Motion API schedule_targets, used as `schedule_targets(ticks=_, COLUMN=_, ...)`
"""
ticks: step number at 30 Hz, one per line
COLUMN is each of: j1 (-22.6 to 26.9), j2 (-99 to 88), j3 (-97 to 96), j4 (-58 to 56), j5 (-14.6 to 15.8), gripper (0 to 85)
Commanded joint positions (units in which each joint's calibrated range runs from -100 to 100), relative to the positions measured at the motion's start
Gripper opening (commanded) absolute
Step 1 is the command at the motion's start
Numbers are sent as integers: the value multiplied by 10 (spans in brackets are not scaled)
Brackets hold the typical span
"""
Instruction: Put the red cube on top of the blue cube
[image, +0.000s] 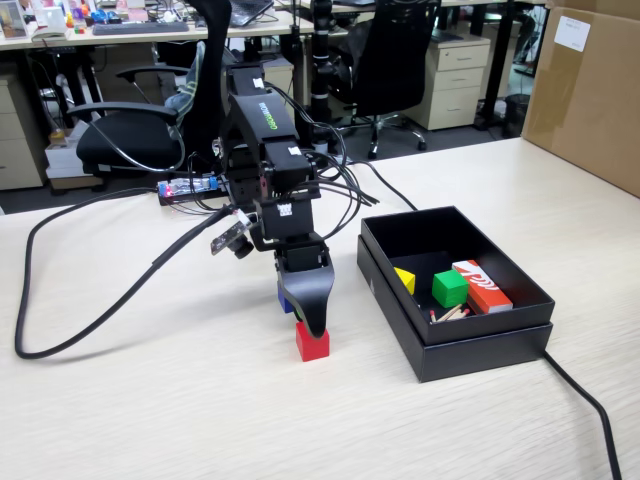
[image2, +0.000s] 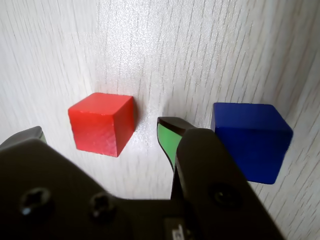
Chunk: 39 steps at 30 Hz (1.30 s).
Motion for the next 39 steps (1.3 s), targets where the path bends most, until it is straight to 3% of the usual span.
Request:
schedule_targets(ticks=1, j1=0, j2=2, j3=59, j4=-3, j5=0, gripper=445)
schedule_targets(ticks=14, j1=0, j2=50, j3=64, j4=-3, j5=-1, gripper=439)
schedule_targets(ticks=22, j1=0, j2=67, j3=80, j4=-7, j5=-8, gripper=231)
schedule_targets(ticks=28, j1=0, j2=76, j3=91, j4=-7, j5=-9, gripper=24)
schedule_targets(ticks=34, j1=-2, j2=63, j3=93, j4=-9, j5=-5, gripper=9)
schedule_targets(ticks=39, j1=-1, j2=-92, j3=92, j4=-52, j5=2, gripper=9)
